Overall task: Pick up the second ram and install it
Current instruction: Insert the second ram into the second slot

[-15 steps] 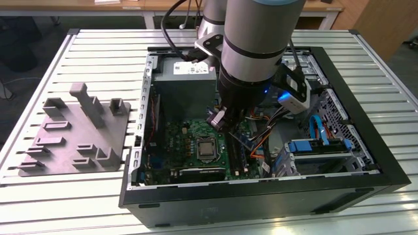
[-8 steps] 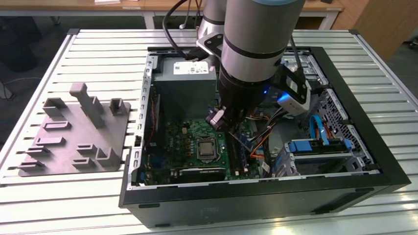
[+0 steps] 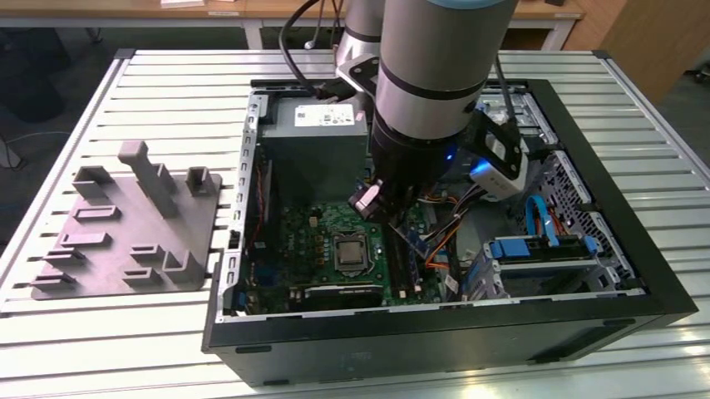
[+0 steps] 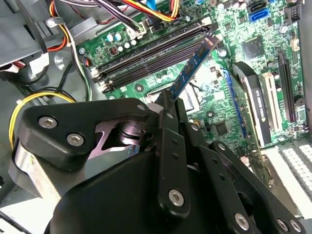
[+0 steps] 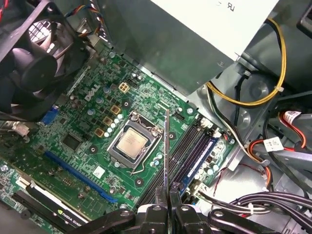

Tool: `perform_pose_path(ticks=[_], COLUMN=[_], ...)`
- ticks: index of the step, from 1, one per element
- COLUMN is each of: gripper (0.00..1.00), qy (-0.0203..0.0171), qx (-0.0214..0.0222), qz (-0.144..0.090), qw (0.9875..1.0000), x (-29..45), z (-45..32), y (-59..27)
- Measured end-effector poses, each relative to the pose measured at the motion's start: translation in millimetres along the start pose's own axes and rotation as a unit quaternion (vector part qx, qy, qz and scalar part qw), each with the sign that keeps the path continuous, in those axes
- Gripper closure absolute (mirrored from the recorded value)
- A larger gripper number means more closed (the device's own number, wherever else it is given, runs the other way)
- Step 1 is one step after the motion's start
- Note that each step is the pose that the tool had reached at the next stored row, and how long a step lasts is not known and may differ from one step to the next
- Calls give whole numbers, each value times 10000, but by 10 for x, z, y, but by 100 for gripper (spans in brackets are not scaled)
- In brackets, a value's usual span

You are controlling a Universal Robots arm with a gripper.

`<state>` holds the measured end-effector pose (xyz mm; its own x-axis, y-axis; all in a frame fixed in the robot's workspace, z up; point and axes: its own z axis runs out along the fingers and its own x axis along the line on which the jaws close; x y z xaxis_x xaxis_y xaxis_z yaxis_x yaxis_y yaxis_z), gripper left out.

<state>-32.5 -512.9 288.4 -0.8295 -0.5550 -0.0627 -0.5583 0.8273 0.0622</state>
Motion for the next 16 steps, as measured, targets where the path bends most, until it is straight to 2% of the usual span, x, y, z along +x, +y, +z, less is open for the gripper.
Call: perform_pose_path(ticks=[16], gripper=[86], qy=[-25], qx=[26], qz=[406], qw=[9992], x=[0], z=[2], y=[0])
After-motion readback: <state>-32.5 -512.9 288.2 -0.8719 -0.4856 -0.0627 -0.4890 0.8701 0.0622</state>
